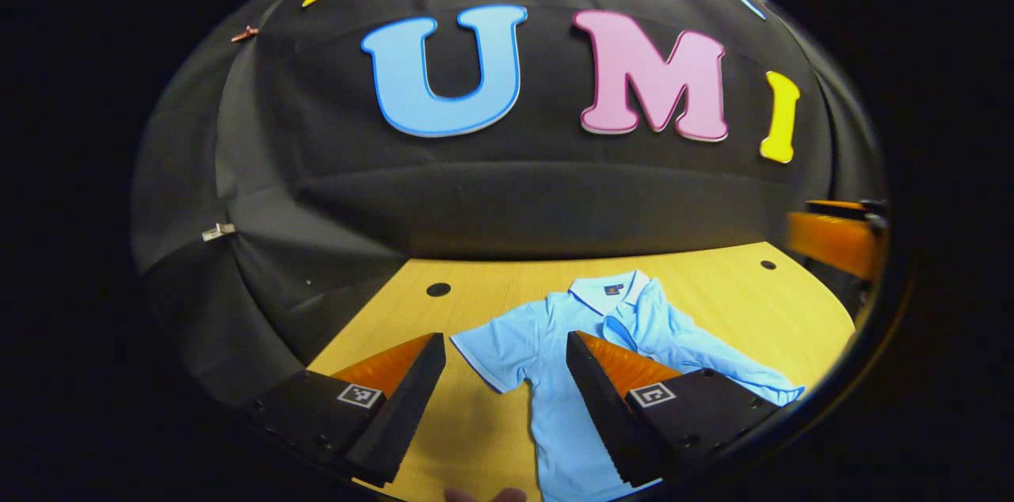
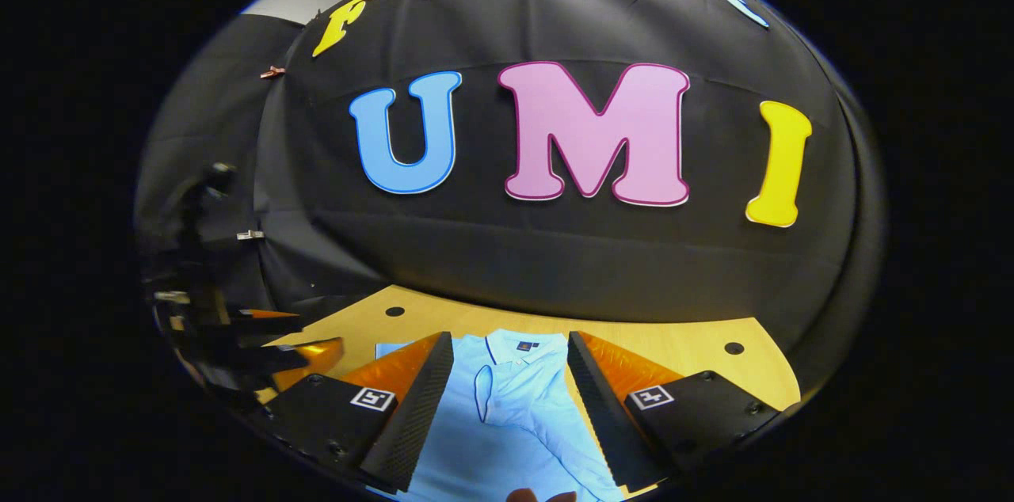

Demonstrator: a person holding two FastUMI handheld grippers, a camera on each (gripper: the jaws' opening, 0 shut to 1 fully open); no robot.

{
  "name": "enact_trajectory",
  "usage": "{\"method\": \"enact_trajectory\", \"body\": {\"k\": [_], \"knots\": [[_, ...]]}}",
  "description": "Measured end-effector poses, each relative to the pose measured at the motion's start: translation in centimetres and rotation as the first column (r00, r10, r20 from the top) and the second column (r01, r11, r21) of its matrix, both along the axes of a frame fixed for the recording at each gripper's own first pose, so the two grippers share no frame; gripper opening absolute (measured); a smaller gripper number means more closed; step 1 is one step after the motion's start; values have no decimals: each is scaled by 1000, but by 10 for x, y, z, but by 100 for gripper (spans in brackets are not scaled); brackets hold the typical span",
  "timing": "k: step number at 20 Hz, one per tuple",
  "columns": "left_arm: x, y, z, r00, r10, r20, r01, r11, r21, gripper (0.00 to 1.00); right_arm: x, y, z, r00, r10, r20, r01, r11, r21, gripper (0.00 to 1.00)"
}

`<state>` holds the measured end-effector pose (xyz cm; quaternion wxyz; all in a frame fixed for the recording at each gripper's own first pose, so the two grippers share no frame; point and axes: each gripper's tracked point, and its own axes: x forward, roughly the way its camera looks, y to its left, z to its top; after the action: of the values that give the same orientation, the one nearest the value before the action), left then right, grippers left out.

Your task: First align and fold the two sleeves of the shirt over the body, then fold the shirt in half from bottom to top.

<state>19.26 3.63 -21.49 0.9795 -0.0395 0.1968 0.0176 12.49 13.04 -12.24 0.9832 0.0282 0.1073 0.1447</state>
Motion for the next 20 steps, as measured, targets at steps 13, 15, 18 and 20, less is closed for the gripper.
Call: {"method": "enact_trajectory", "body": {"k": [13,15,18,20], "knots": [[101,48,-164,873,227,-432,-279,958,-59,98,-53,-74,-25,991,-117,-68,116,993,-7,91],[104,46,-175,860,227,-456,-277,960,-44,98,-56,-81,-26,990,-123,-71,122,992,-15,91],[103,46,-177,856,229,-464,-287,956,-57,99,-60,-88,-28,988,-131,-83,130,991,-24,91],[104,45,-176,858,219,-465,-287,955,-78,99,-63,-93,-30,985,-141,-95,139,990,-21,91]]}}
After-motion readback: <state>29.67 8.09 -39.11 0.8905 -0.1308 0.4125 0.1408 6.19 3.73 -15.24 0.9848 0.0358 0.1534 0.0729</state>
